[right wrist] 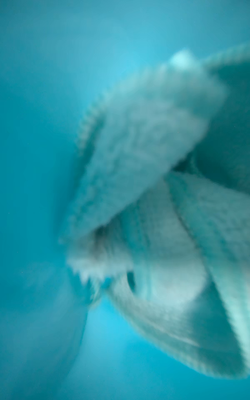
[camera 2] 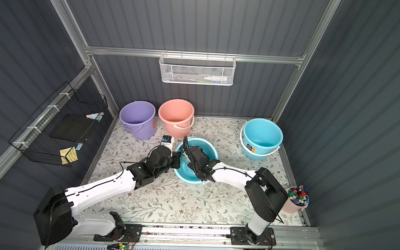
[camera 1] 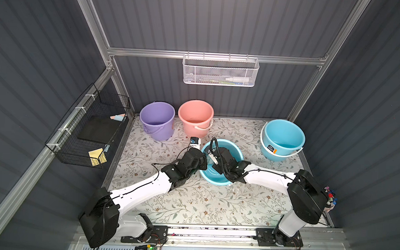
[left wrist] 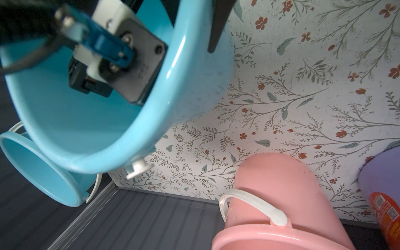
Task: Wipe the inside of the bucket with a cloth
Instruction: Wipe the dirt from the inside of the bucket.
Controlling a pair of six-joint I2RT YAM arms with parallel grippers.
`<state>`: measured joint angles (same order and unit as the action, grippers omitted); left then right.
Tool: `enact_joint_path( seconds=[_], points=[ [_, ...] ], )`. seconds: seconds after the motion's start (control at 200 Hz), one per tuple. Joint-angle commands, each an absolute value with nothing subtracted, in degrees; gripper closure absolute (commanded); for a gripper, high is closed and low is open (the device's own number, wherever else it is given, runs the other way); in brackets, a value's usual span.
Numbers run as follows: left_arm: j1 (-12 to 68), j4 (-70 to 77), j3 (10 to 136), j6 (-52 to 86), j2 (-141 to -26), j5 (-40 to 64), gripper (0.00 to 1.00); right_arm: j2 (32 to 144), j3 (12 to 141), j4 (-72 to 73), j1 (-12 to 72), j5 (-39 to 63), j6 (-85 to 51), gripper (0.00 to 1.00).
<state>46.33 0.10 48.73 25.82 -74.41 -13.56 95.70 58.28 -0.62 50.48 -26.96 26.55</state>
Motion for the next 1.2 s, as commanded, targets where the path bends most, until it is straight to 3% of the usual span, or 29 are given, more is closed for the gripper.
enact_joint_path(
  seconds=[0.0, 0.16, 0.325, 0.495, 0.755, 0.985, 1.196],
  points=[
    [48.6, -3.3, 49.5, 24.5, -73.4, -3.9, 1.00, 94.8, 60.0, 8.8, 50.8, -36.7, 42.9, 1.00],
    [48.6, -3.9, 50.1, 24.3, -73.5, -4.0, 1.00, 95.6, 61.1, -0.6, 50.8, -39.7, 51.6, 1.00],
    [48.6, -4.9, 50.4, 24.0, -73.4, -4.6, 1.00, 95.6, 64.5, -21.4, 50.8, -38.1, 48.9, 1.00],
    [48.6, -5.2, 50.4, 24.0, -73.3, -5.0, 1.00, 95.3, 68.1, -44.2, 50.8, -30.1, 43.1, 1.00],
    [48.6, -5.5, 51.0, 23.7, -74.0, -5.2, 1.00, 96.7, 72.7, -66.1, 50.5, -13.2, 38.0, 1.00],
    [48.6, -5.4, 51.1, 23.8, -74.1, -5.0, 1.00, 97.1, 76.3, -66.2, 48.7, 5.2, 34.9, 1.00],
    [48.6, -5.0, 50.8, 24.0, -74.0, -4.8, 1.00, 95.5, 73.5, -50.1, 47.2, 16.5, 28.1, 1.00]
  ],
)
